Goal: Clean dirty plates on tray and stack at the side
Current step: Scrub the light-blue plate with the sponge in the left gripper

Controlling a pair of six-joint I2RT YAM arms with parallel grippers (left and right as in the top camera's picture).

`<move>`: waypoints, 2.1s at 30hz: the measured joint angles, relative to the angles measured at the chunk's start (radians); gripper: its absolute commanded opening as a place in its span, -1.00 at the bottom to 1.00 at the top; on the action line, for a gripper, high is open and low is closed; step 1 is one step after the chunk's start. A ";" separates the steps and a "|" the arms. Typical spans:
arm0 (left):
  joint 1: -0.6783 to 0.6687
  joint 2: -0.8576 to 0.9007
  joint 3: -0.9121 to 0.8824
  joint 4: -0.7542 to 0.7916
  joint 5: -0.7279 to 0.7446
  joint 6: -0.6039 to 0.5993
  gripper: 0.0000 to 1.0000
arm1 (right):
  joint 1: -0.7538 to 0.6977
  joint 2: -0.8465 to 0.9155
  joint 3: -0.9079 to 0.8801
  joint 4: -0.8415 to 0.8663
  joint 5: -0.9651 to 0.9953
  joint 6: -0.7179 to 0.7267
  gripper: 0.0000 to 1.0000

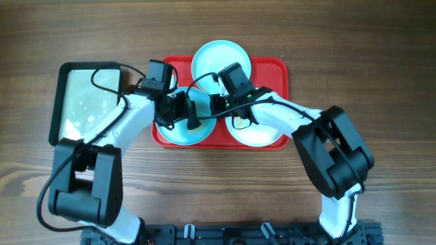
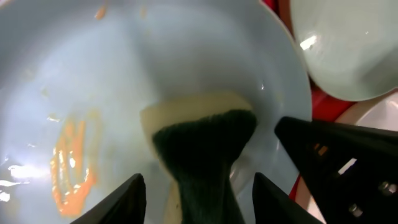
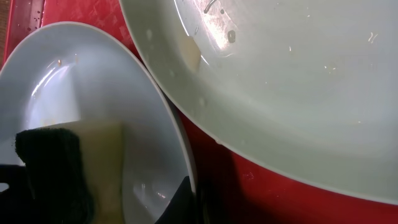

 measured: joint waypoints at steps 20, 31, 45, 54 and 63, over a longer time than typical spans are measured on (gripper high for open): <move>-0.006 0.071 0.012 -0.016 -0.082 -0.024 -0.92 | 0.000 0.000 0.000 0.000 0.000 0.000 -0.88; 0.009 0.012 0.012 -0.124 -0.450 -0.024 -0.92 | 0.000 0.000 0.000 0.001 -0.005 0.000 -0.88; 0.007 -0.055 0.006 0.064 -0.189 -0.024 -0.92 | 0.003 0.000 0.000 0.001 -0.005 0.008 -0.88; -0.008 0.074 0.008 0.084 -0.203 -0.025 -0.92 | 0.003 0.000 0.000 0.001 -0.005 0.008 -0.87; -0.014 0.066 0.016 -0.006 -0.531 0.065 -0.92 | 0.003 0.000 0.000 0.003 -0.008 0.010 -0.87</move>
